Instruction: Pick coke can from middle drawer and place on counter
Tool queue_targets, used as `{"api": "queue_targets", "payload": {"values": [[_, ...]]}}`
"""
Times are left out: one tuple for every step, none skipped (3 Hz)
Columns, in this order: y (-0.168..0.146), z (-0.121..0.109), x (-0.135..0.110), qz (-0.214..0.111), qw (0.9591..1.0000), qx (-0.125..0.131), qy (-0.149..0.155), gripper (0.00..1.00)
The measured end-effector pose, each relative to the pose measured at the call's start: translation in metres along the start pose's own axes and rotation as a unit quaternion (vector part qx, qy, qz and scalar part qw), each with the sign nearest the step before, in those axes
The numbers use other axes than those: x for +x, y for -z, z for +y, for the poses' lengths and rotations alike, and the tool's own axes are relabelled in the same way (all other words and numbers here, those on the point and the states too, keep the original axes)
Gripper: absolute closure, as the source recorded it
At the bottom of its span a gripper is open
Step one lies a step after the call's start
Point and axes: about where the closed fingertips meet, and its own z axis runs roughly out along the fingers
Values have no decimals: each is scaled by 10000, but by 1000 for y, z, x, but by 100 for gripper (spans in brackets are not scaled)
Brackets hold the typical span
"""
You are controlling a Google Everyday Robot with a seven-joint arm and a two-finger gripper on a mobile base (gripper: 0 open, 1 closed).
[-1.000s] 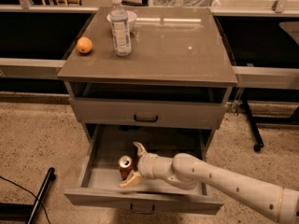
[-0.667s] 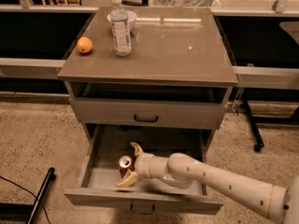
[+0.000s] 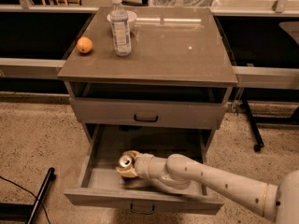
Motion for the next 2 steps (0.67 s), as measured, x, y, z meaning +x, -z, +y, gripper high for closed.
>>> {"api": "queue_targets", "payload": {"values": [[13, -6, -11, -258, 9995, 11, -195, 73], [68, -4, -73, -696, 9974, -137, 150, 96]]}}
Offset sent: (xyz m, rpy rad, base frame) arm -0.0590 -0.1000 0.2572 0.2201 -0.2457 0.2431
